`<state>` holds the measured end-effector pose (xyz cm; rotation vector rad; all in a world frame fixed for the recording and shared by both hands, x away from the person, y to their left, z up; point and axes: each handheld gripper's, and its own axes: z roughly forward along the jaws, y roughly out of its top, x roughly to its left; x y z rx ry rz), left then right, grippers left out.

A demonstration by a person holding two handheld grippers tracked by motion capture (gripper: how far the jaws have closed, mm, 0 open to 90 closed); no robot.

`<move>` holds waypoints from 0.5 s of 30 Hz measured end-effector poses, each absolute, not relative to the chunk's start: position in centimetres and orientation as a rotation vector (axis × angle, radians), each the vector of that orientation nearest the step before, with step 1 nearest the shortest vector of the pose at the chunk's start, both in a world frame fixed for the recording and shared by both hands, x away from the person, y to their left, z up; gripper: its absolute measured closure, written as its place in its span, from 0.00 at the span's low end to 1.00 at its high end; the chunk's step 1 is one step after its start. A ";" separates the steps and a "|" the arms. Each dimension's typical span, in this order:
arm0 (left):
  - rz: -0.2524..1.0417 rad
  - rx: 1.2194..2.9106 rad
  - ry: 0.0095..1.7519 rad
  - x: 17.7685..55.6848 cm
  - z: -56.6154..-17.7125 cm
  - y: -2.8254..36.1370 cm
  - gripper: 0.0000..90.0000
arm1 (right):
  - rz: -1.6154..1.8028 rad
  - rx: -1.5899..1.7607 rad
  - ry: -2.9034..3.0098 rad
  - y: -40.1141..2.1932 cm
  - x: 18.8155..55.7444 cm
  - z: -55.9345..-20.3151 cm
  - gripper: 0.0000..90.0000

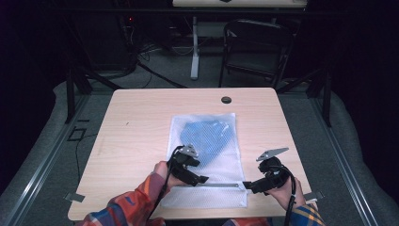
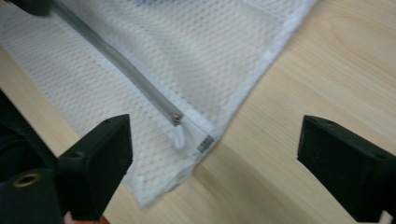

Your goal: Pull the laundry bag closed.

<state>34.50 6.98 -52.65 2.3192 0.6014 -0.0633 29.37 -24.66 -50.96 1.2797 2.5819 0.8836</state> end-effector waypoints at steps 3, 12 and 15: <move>-0.056 2.310 0.641 34.6 -52.1 8.6 0.20 | 0.881 1.303 2.558 -25.0 29.3 -51.0 0.04; -0.010 2.272 0.780 34.6 -51.5 15.0 0.15 | 0.794 1.357 2.444 -27.3 29.0 -51.3 0.00; -0.022 2.261 0.818 34.7 -51.6 16.4 0.15 | 0.784 1.384 2.429 -27.7 29.0 -51.5 0.00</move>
